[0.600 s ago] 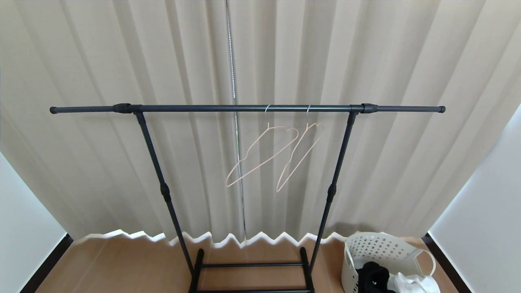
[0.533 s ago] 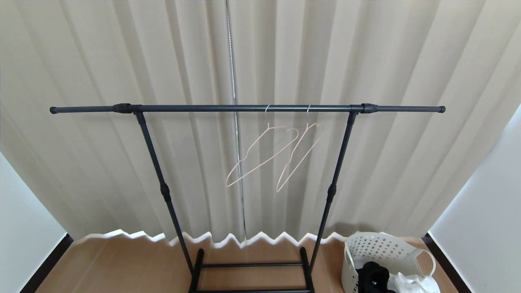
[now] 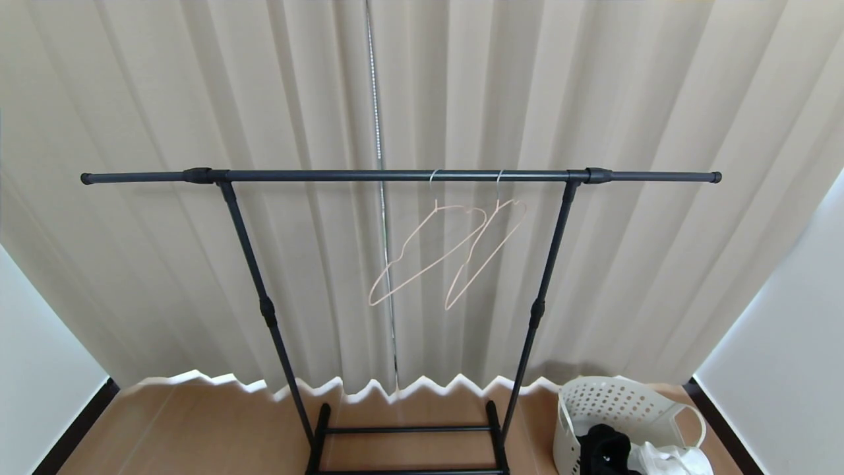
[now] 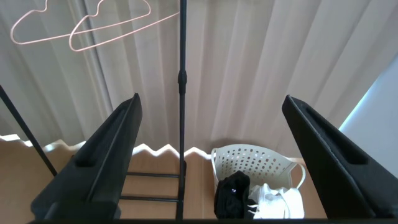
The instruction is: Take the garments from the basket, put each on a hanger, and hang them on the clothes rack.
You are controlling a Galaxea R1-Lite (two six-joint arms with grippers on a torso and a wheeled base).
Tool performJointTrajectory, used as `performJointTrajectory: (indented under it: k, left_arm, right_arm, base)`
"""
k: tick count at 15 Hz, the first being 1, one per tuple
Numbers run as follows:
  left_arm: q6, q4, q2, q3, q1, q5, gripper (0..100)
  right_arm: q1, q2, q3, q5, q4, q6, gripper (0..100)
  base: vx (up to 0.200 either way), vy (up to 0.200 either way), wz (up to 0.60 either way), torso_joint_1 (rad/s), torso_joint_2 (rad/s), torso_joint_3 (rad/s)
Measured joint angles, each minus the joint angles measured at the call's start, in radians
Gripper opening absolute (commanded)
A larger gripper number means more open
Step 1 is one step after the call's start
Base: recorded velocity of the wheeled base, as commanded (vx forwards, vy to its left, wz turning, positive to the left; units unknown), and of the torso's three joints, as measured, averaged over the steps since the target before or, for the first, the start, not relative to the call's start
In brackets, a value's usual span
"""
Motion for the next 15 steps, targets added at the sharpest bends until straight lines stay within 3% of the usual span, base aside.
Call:
performJointTrajectory:
  k: [7,15]
  left_arm:
    - [-0.004,0.000,0.000,0.000,0.000,0.002,100]
    - [-0.004,0.000,0.000,0.000,0.000,0.002,100]
  right_arm:
    - [0.000,0.000,0.000,0.000,0.000,0.001,100]
    - [0.000,0.000,0.000,0.000,0.000,0.000,100]
  base:
    - [0.000,0.000,0.00,0.000,0.00,0.000]
    - [0.000,0.000,0.00,-0.142,0.33,0.185]
